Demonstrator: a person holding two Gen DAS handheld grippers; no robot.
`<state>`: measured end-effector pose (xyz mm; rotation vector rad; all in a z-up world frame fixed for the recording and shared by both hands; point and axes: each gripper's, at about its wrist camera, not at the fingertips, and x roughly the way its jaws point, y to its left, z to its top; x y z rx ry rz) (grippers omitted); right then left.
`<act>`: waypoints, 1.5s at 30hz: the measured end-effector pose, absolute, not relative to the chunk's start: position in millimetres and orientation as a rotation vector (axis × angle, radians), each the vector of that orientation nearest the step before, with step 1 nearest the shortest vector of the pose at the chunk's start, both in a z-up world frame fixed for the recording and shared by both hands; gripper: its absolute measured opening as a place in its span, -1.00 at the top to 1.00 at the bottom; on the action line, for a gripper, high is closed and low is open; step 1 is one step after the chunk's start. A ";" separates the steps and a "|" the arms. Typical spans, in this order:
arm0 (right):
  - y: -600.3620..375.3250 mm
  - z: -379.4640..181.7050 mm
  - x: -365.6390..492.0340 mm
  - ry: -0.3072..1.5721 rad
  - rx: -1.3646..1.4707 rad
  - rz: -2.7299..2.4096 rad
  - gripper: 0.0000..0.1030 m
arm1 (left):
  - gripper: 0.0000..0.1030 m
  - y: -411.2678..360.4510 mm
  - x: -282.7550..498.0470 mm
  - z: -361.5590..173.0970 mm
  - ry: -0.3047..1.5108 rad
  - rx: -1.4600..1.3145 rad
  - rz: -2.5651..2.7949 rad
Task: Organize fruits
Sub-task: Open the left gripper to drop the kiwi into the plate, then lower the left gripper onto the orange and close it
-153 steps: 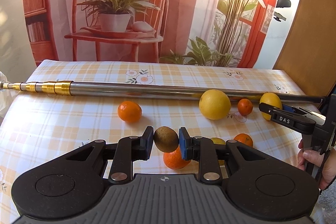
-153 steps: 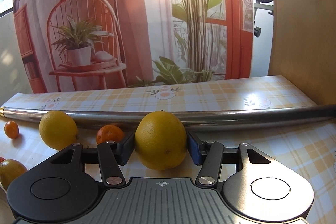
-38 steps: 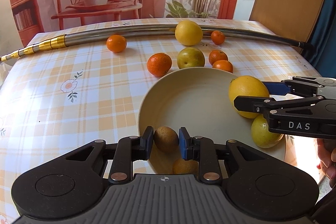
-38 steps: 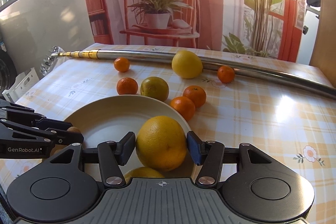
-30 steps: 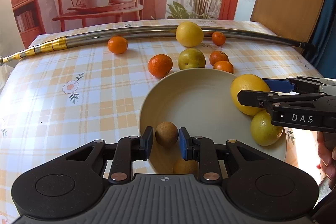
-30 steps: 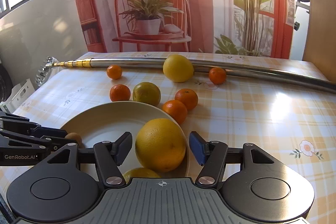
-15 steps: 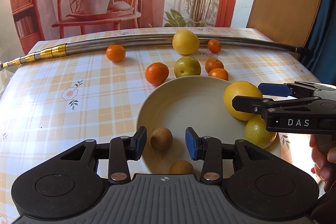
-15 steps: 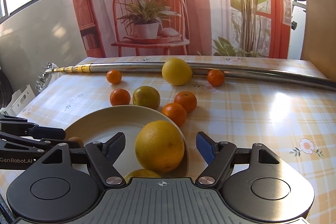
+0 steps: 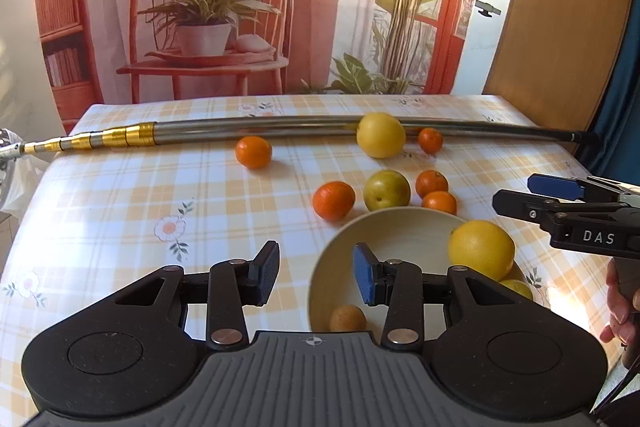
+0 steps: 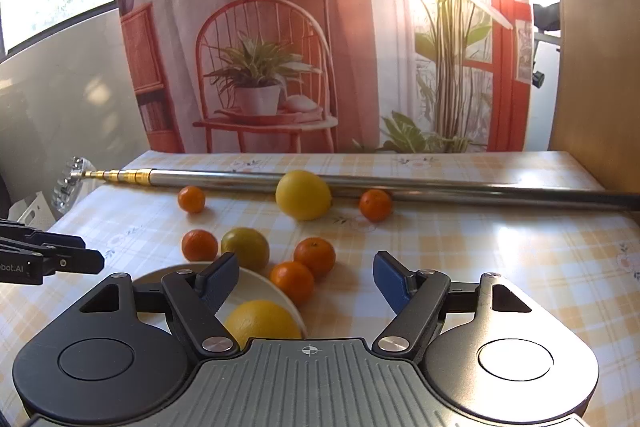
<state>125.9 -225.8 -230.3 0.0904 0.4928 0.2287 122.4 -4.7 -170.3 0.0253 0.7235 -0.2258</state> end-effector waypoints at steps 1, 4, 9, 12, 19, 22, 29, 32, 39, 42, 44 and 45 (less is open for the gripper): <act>-228.2 -227.0 127.3 0.484 0.088 0.223 -0.38 | 0.17 -2.3 124.5 -166.1 0.712 0.030 -0.218; -238.4 -215.6 133.7 0.450 0.085 0.200 -0.38 | 0.17 5.8 132.1 -152.0 0.683 0.033 -0.196; -254.6 -203.4 144.4 0.410 0.086 0.159 -0.38 | 0.17 18.0 144.9 -131.8 0.650 0.003 -0.173; -260.9 -200.5 149.9 0.402 0.082 0.135 -0.38 | 0.17 22.1 153.9 -125.3 0.656 -0.012 -0.157; -266.3 -213.3 161.2 0.444 0.106 0.100 -0.37 | 0.17 6.9 180.2 -144.3 0.750 -0.026 -0.236; -270.3 -219.5 160.0 0.468 0.160 0.114 -0.37 | 0.17 -8.6 190.8 -161.1 0.789 0.028 -0.285; -278.6 -228.8 163.6 0.511 0.162 0.094 -0.37 | 0.17 -26.9 215.3 -192.3 0.858 0.053 -0.359; -282.4 -232.2 168.9 0.524 0.191 0.084 -0.37 | 0.17 -31.5 221.2 -198.6 0.856 0.056 -0.379; -280.3 -237.1 175.1 0.540 0.197 0.096 -0.37 | 0.17 -36.3 235.8 -209.9 0.886 0.077 -0.386; -279.8 -238.3 177.7 0.547 0.199 0.094 -0.37 | 0.17 -34.6 239.0 -213.2 0.901 0.053 -0.388; -279.8 -239.1 179.0 0.551 0.202 0.095 -0.37 | 0.17 -34.1 240.8 -216.3 0.908 0.044 -0.390; -279.8 -239.4 179.4 0.554 0.203 0.095 -0.37 | 0.17 -34.2 241.6 -217.9 0.912 0.041 -0.391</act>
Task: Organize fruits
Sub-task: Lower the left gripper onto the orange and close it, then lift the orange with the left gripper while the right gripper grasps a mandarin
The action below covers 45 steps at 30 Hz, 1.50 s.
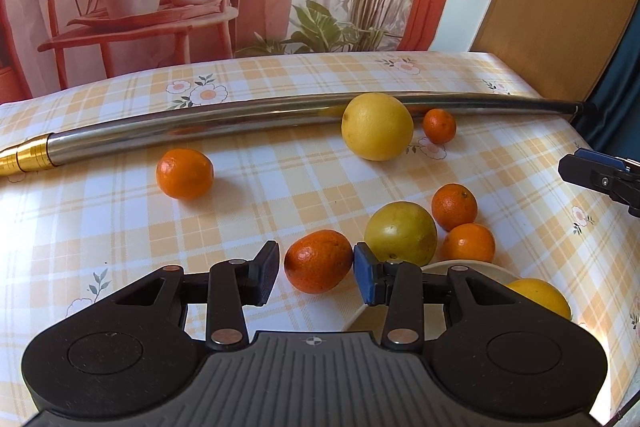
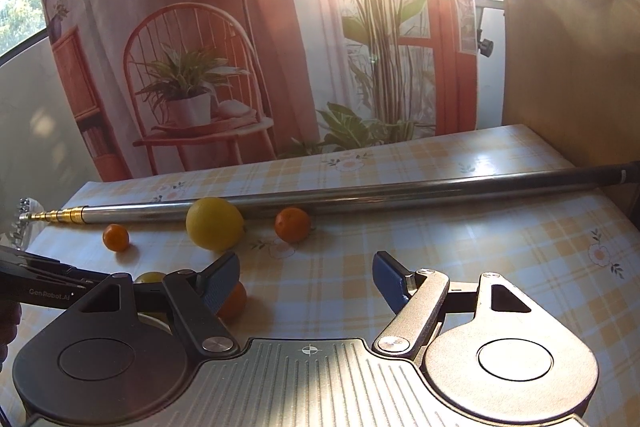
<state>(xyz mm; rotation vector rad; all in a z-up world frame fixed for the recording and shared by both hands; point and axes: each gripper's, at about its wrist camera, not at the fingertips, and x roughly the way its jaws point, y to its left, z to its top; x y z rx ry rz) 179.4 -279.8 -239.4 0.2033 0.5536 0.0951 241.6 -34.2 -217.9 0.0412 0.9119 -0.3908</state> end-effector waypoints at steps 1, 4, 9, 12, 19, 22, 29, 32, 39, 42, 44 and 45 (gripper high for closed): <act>-280.2 -239.4 180.3 0.557 0.205 0.096 -0.37 | 0.17 -34.2 242.6 -219.5 0.916 0.040 -0.392; -277.9 -239.9 181.7 0.561 0.204 0.102 -0.37 | 0.23 -33.3 244.0 -221.6 0.917 0.030 -0.391; -275.3 -237.8 183.4 0.564 0.189 0.113 -0.36 | 0.24 -31.4 239.5 -217.2 0.894 0.051 -0.371; -275.3 -237.7 184.7 0.561 0.184 0.110 -0.37 | 0.24 -29.0 231.9 -209.6 0.858 0.075 -0.357; -276.0 -240.2 187.2 0.537 0.185 0.118 -0.36 | 0.24 -9.6 213.4 -190.6 0.796 0.038 -0.289; -278.5 -244.5 193.6 0.503 0.189 0.100 -0.34 | 0.24 -5.0 204.8 -185.1 0.766 0.025 -0.244; -281.2 -250.1 211.0 0.387 0.137 0.062 -0.25 | 0.24 1.0 190.0 -176.6 0.731 -0.026 -0.199; -277.6 -256.6 226.6 0.359 0.084 0.055 -0.25 | 0.24 4.3 186.1 -173.7 0.726 -0.045 -0.185; -258.8 -279.6 268.4 0.436 0.022 0.102 -0.12 | 0.24 2.4 178.4 -176.8 0.740 -0.060 -0.172; -250.9 -286.3 279.5 0.482 0.013 0.120 0.09 | 0.24 -0.4 177.0 -179.6 0.745 -0.056 -0.185; -245.7 -288.0 282.5 0.490 -0.004 0.133 0.10 | 0.24 -1.1 176.1 -181.1 0.746 -0.054 -0.190; -243.3 -288.3 284.2 0.494 -0.011 0.138 0.10 | 0.24 -0.6 176.4 -182.0 0.747 -0.057 -0.194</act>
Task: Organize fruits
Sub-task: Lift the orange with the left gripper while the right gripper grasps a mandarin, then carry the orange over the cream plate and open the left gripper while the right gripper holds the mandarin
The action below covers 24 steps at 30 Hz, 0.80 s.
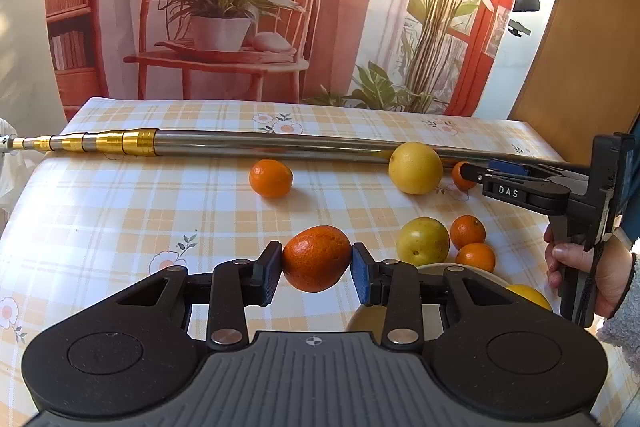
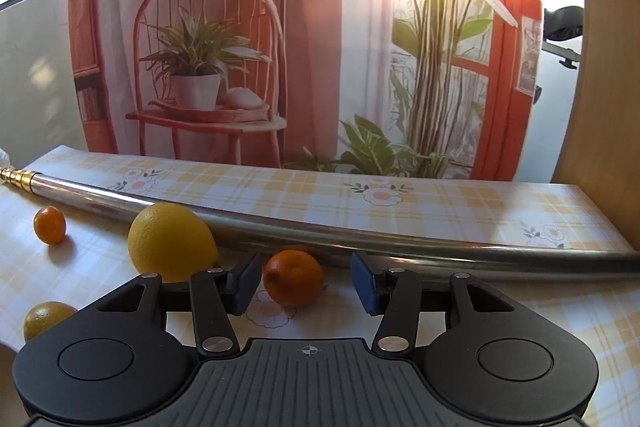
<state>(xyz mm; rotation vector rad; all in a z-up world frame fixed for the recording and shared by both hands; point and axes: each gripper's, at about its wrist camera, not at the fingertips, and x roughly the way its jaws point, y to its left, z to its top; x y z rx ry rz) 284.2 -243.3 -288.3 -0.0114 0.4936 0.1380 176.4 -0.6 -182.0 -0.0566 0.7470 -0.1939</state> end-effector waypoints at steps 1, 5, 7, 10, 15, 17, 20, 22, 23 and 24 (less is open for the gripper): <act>-240.8 -288.8 286.4 0.498 -0.018 0.142 0.14 | 0.24 -0.2 176.0 -182.6 0.748 -0.059 -0.197; -234.9 -293.0 295.2 0.528 -0.031 0.152 0.25 | 0.24 1.1 175.4 -185.2 0.752 -0.066 -0.198; -232.7 -296.9 299.7 0.564 -0.041 0.152 0.33 | 0.24 1.5 174.6 -186.0 0.755 -0.067 -0.198; -233.0 -298.6 300.0 0.572 -0.036 0.150 0.37 | 0.24 1.7 173.4 -186.6 0.759 -0.070 -0.198; -240.4 -297.5 294.7 0.548 0.005 0.148 0.38 | 0.24 -0.1 173.1 -186.1 0.760 -0.067 -0.198; -246.0 -295.3 289.3 0.521 0.033 0.147 0.38 | 0.24 -0.8 171.8 -185.3 0.757 -0.067 -0.202; -255.9 -294.5 284.1 0.519 0.075 0.117 0.38 | 0.24 -2.6 169.8 -184.7 0.757 -0.063 -0.210; -257.2 -293.3 277.6 0.529 0.058 0.120 0.39 | 0.24 -4.1 167.6 -183.3 0.757 -0.059 -0.217; -257.1 -291.6 272.3 0.526 0.046 0.124 0.39 | 0.24 -4.7 166.1 -182.2 0.754 -0.058 -0.222; -256.8 -288.8 265.2 0.523 0.036 0.132 0.39 | 0.24 -5.3 164.7 -181.0 0.752 -0.057 -0.227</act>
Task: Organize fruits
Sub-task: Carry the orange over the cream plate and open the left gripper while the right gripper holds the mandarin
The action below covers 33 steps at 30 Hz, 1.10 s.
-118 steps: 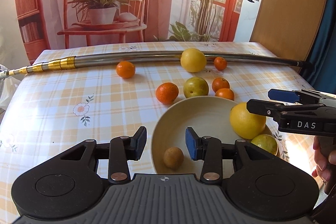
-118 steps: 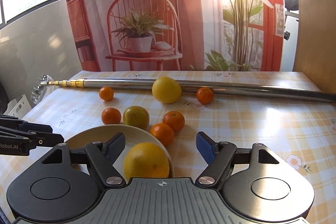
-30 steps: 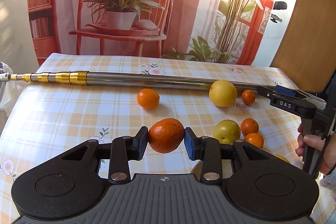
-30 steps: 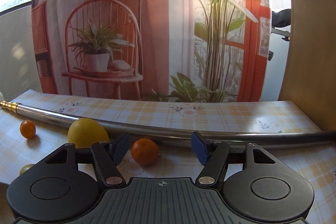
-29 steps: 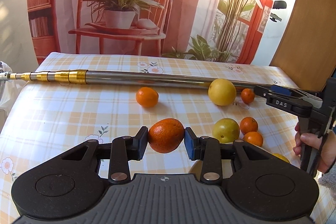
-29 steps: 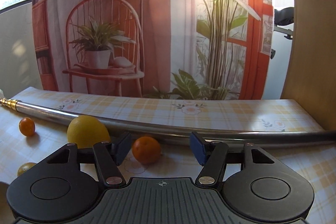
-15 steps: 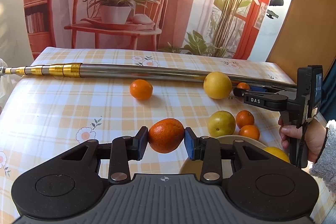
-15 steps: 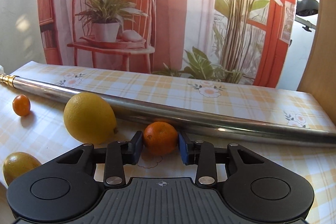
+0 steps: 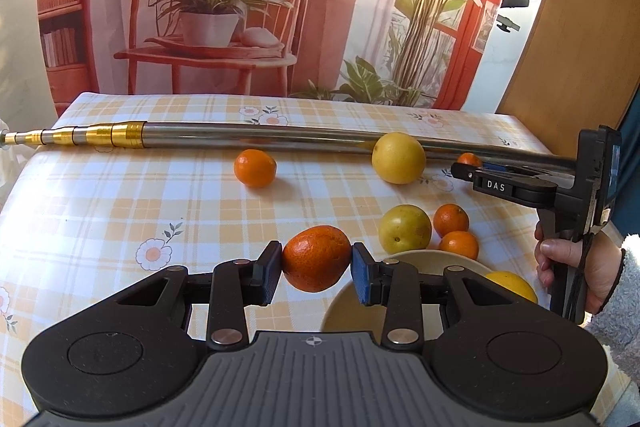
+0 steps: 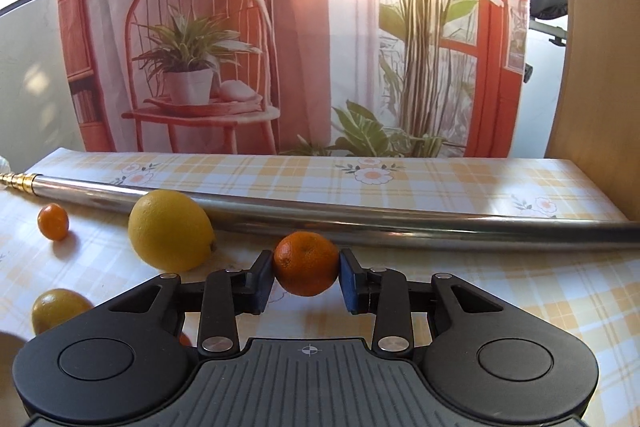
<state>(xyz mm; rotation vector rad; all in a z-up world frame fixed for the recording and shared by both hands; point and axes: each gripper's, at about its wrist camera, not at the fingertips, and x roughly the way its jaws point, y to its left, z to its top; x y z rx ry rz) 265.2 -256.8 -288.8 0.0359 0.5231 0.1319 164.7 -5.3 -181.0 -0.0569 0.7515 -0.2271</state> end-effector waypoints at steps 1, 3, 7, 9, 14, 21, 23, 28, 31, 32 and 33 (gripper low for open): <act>-257.1 -285.9 258.9 0.523 0.032 0.136 0.39 | 0.24 -6.2 163.1 -179.7 0.748 -0.055 -0.233; -258.3 -279.2 243.1 0.518 0.045 0.141 0.39 | 0.24 -8.3 159.9 -178.5 0.746 -0.050 -0.246; -260.4 -265.6 213.2 0.519 0.077 0.153 0.39 | 0.24 -14.9 152.5 -181.4 0.753 -0.033 -0.268; -259.5 -261.4 199.9 0.523 0.086 0.167 0.39 | 0.24 -18.0 148.8 -183.8 0.759 -0.031 -0.277; -246.8 -255.3 175.6 0.546 0.082 0.214 0.39 | 0.24 -25.8 141.8 -190.5 0.781 -0.025 -0.308; -231.0 -247.2 155.7 0.546 0.086 0.266 0.39 | 0.24 -38.3 137.0 -199.9 0.807 0.023 -0.322; -229.4 -245.8 150.8 0.542 0.090 0.273 0.39 | 0.24 -39.7 136.9 -203.0 0.815 0.039 -0.323; -230.6 -246.3 143.0 0.549 0.100 0.275 0.39 | 0.24 -40.4 139.7 -209.0 0.825 0.072 -0.289; -232.5 -245.4 140.7 0.551 0.104 0.275 0.39 | 0.24 -40.0 139.0 -209.7 0.829 0.080 -0.281; -233.0 -245.5 139.6 0.550 0.105 0.274 0.39 | 0.24 -40.3 138.6 -210.0 0.830 0.084 -0.280; -233.3 -245.3 139.1 0.550 0.106 0.273 0.39 | 0.24 -40.8 138.1 -210.4 0.830 0.089 -0.279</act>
